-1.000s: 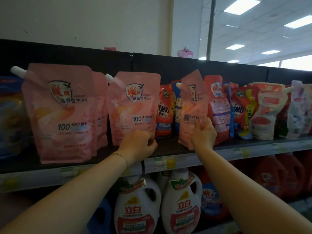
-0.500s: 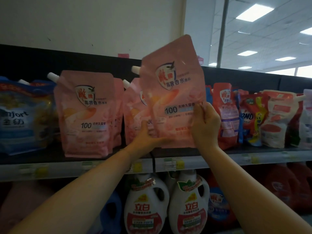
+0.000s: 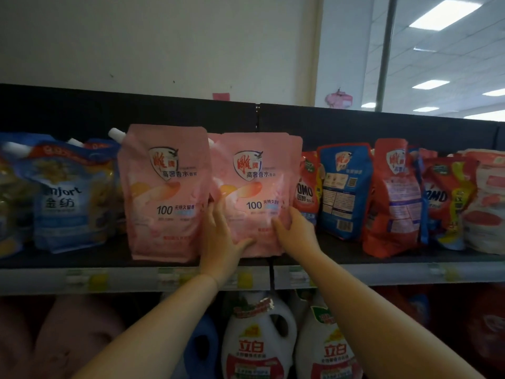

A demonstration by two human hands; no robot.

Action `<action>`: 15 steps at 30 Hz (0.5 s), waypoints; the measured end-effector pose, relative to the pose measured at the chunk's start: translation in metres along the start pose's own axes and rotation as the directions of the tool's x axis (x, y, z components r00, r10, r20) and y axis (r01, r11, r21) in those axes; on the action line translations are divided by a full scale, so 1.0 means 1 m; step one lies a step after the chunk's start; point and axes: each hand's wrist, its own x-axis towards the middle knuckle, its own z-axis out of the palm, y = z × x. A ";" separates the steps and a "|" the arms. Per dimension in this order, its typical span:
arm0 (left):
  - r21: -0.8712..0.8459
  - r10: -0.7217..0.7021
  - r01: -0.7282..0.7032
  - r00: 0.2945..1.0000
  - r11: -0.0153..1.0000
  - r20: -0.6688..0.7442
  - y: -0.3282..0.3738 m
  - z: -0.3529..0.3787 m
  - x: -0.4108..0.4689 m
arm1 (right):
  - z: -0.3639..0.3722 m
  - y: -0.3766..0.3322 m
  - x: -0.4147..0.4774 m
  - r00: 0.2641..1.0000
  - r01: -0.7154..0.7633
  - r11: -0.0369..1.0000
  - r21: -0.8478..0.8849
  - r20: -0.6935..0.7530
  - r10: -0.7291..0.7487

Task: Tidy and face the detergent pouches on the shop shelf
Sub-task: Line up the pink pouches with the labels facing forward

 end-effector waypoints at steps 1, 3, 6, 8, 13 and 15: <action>0.098 0.070 -0.067 0.997 0.993 -0.022 0.000 0.002 0.000 | 0.001 0.003 -0.002 1.000 -0.003 0.999 0.033 -0.002 0.004; 0.278 0.175 -0.158 0.984 0.947 -0.036 0.000 0.006 -0.001 | -0.001 0.011 -0.005 1.000 -0.023 0.996 0.081 0.007 0.022; 0.460 0.398 -0.379 0.915 0.803 0.060 -0.001 0.010 -0.001 | -0.007 0.019 -0.008 0.994 -0.054 0.994 0.095 0.101 0.044; 0.414 0.552 -0.579 0.810 0.703 0.197 0.003 0.015 -0.003 | -0.013 0.019 -0.010 0.990 -0.044 0.995 0.091 0.136 0.031; 0.314 0.613 -0.717 0.696 0.622 0.374 0.025 0.028 -0.004 | -0.033 0.028 -0.007 0.996 0.010 0.999 -0.036 0.087 -0.007; 0.288 0.594 -0.696 0.715 0.658 0.369 0.035 0.034 -0.002 | -0.042 0.034 -0.004 0.997 0.007 0.997 -0.072 0.071 -0.002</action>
